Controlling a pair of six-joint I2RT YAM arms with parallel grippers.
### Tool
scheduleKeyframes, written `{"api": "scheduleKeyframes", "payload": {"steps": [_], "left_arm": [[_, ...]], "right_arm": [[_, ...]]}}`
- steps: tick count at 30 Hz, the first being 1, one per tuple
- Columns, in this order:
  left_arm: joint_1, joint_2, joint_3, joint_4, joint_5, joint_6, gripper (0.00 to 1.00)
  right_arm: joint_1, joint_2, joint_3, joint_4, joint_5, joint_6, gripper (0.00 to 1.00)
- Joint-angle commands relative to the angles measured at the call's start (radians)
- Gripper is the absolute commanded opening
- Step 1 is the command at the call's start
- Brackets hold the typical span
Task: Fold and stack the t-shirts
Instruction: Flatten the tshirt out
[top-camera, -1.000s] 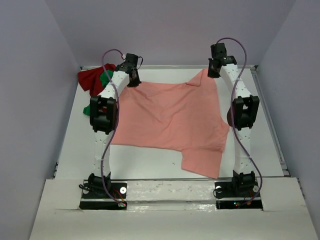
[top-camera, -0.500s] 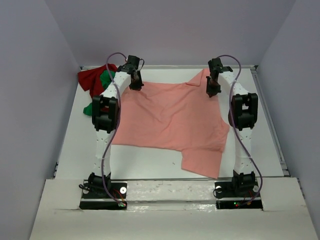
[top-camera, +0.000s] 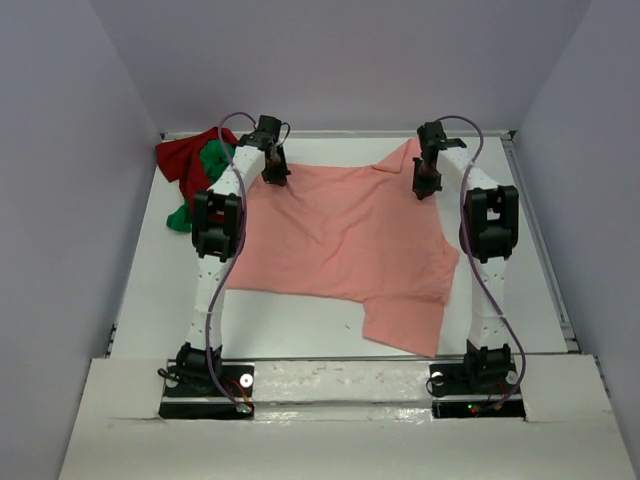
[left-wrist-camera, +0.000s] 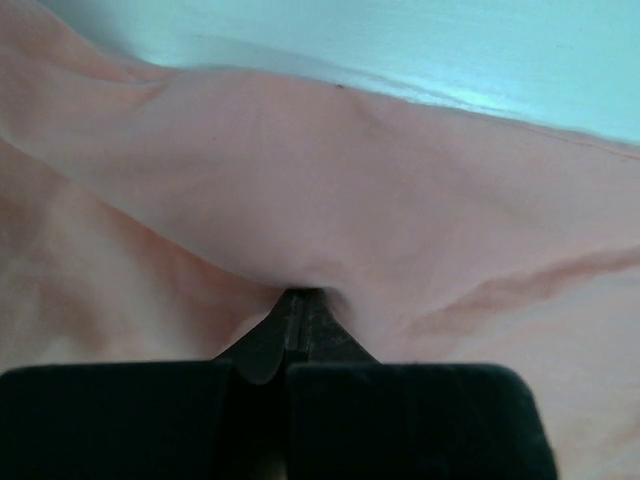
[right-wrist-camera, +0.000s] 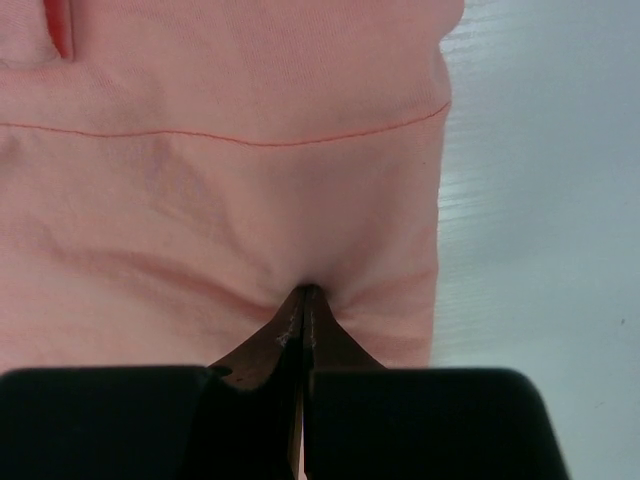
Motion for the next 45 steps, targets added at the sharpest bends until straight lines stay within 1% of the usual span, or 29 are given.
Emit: {"api": "scheduleKeyframes", "payload": {"steps": [1, 2, 4, 7, 13, 15, 17, 20, 22, 23, 25, 27, 30, 32, 33, 34, 35, 36, 37, 38, 39, 40, 41, 42, 43, 44, 45], "left_arm": [[-0.005, 0.071, 0.052, -0.046, 0.035, -0.007, 0.00], [-0.005, 0.075, 0.060, -0.046, 0.036, -0.007, 0.00], [0.000, 0.086, 0.087, -0.046, 0.045, -0.007, 0.00], [0.003, 0.084, 0.081, -0.003, 0.062, -0.009, 0.00], [0.010, 0.095, 0.103, 0.046, 0.169, -0.018, 0.00], [0.010, 0.092, 0.110, 0.052, 0.191, -0.012, 0.00], [0.013, 0.089, 0.115, 0.051, 0.179, -0.006, 0.00], [0.024, 0.081, 0.129, 0.054, 0.170, 0.012, 0.00], [0.033, 0.072, 0.133, 0.063, 0.165, 0.006, 0.00], [0.044, 0.069, 0.139, 0.077, 0.179, -0.009, 0.00], [0.052, 0.060, 0.149, 0.088, 0.199, -0.018, 0.00], [0.052, 0.046, 0.161, 0.088, 0.187, -0.015, 0.00], [0.052, -0.001, 0.152, 0.098, 0.170, 0.002, 0.00], [0.043, -0.067, 0.121, 0.111, 0.130, 0.026, 0.00], [0.034, -0.124, 0.111, 0.120, 0.116, 0.045, 0.01], [0.012, -0.151, 0.103, 0.127, 0.090, 0.081, 0.04], [0.000, -0.181, 0.095, 0.131, 0.023, 0.095, 0.06], [-0.012, -0.231, 0.089, 0.126, -0.005, 0.106, 0.11], [-0.025, -0.253, 0.089, 0.118, -0.023, 0.115, 0.17], [-0.043, -0.276, 0.080, 0.100, -0.037, 0.120, 0.26], [-0.051, -0.294, 0.065, 0.088, -0.037, 0.114, 0.29], [-0.059, -0.341, 0.045, 0.077, -0.036, 0.105, 0.33], [-0.071, -0.368, -0.012, 0.051, -0.036, 0.097, 0.36], [-0.075, -0.429, -0.056, 0.042, -0.050, 0.089, 0.36], [-0.082, -0.460, -0.105, 0.037, -0.076, 0.083, 0.36], [-0.083, -0.495, -0.211, 0.026, -0.161, 0.077, 0.36], [-0.083, -0.526, -0.269, 0.029, -0.191, 0.069, 0.36]], "right_arm": [[0.003, 0.015, 0.069, -0.006, -0.028, -0.018, 0.00], [0.003, 0.030, 0.121, -0.019, -0.027, -0.019, 0.00], [0.003, 0.079, 0.173, -0.037, -0.030, -0.036, 0.00], [0.003, 0.156, 0.282, -0.056, -0.021, -0.059, 0.00], [0.003, 0.309, 0.526, -0.089, -0.059, -0.088, 0.00], [-0.006, 0.321, 0.549, -0.062, -0.056, -0.093, 0.00], [-0.015, 0.328, 0.577, -0.039, -0.091, -0.102, 0.00], [-0.015, 0.311, 0.589, 0.047, -0.105, -0.149, 0.00], [-0.024, 0.312, 0.621, 0.061, -0.106, -0.163, 0.00], [-0.024, 0.315, 0.662, 0.066, -0.122, -0.171, 0.00], [-0.035, 0.300, 0.674, 0.082, -0.123, -0.174, 0.00], [-0.035, 0.237, 0.634, 0.110, -0.178, -0.196, 0.00], [-0.035, 0.179, 0.606, 0.124, -0.179, -0.199, 0.00], [-0.035, 0.115, 0.586, 0.104, -0.185, -0.196, 0.00], [-0.035, 0.060, 0.551, 0.102, -0.185, -0.187, 0.00], [-0.026, 0.030, 0.531, 0.102, -0.189, -0.185, 0.03], [-0.026, 0.004, 0.514, 0.096, -0.185, -0.183, 0.10], [-0.026, -0.026, 0.494, 0.073, -0.166, -0.153, 0.21], [-0.026, -0.056, 0.447, 0.055, -0.151, -0.128, 0.28], [-0.026, -0.121, 0.413, 0.009, -0.145, -0.069, 0.34], [-0.026, -0.164, 0.363, -0.005, -0.148, -0.038, 0.35], [-0.017, -0.218, 0.288, -0.005, -0.148, -0.013, 0.35], [0.000, -0.346, 0.090, 0.009, -0.134, 0.004, 0.36], [0.014, -0.420, -0.025, 0.070, -0.090, 0.019, 0.37], [0.025, -0.491, -0.134, 0.102, -0.055, 0.022, 0.37], [0.025, -0.615, -0.309, 0.131, -0.010, 0.030, 0.40], [0.025, -0.669, -0.381, 0.135, 0.011, 0.077, 0.43]]}}
